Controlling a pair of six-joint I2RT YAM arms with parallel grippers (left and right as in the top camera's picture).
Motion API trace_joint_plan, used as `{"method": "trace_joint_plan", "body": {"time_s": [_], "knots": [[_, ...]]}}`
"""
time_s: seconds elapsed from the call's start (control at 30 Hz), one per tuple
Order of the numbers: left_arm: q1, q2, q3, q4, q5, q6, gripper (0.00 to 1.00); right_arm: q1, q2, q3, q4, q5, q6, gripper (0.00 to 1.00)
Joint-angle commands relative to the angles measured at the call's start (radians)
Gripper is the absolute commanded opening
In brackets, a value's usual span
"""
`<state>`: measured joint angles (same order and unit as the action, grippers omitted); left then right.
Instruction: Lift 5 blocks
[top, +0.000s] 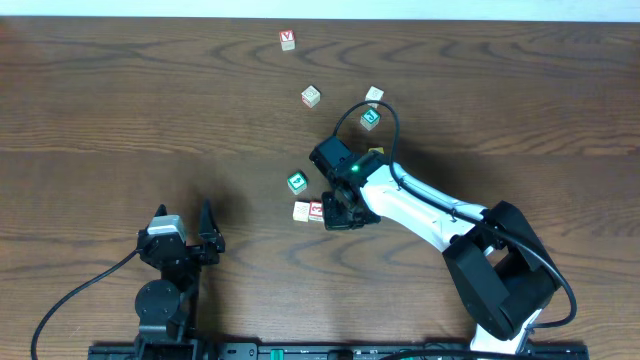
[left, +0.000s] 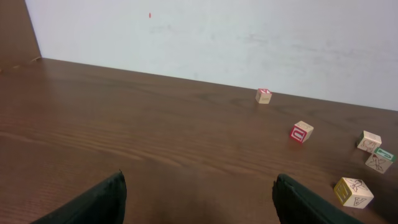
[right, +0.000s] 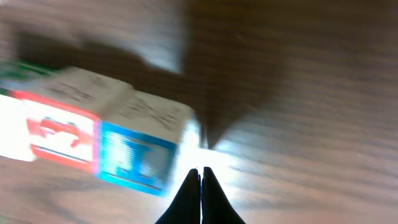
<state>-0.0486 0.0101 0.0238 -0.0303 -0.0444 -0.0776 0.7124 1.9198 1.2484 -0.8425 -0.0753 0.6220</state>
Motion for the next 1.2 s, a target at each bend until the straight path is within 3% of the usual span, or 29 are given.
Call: {"method": "trace_joint_plan", "body": {"time_s": [0.0, 0.17, 0.23, 0.33, 0.43, 0.5, 0.77, 1.17], "knots": [[-0.002, -0.006, -0.019, -0.037, -0.024, 0.006, 0.76, 0.014, 0.003, 0.012, -0.051, 0.13, 0.029, 0.01], [-0.002, -0.006, -0.019, -0.037, -0.024, 0.006, 0.76, 0.009, 0.003, 0.012, -0.117, 0.306, 0.049, 0.01], [-0.002, -0.006, -0.019, -0.037, -0.024, 0.006, 0.76, -0.003, 0.003, 0.012, -0.09, 0.343, 0.006, 0.07], [-0.002, -0.006, -0.019, -0.037, -0.024, 0.006, 0.76, -0.041, 0.003, 0.012, 0.007, 0.342, -0.114, 0.25], [-0.002, -0.006, -0.019, -0.037, -0.024, 0.006, 0.76, -0.098, 0.003, 0.012, 0.091, 0.323, -0.173, 0.52], [-0.002, -0.006, -0.019, -0.037, -0.024, 0.006, 0.76, -0.146, 0.003, 0.012, 0.122, 0.315, -0.175, 0.57], [-0.002, -0.006, -0.019, -0.037, -0.024, 0.006, 0.76, -0.335, 0.003, 0.013, 0.273, -0.017, -0.365, 0.72], [-0.002, -0.006, -0.019, -0.037, -0.024, 0.006, 0.76, -0.317, 0.003, 0.013, 0.36, -0.086, -0.484, 0.75]]}}
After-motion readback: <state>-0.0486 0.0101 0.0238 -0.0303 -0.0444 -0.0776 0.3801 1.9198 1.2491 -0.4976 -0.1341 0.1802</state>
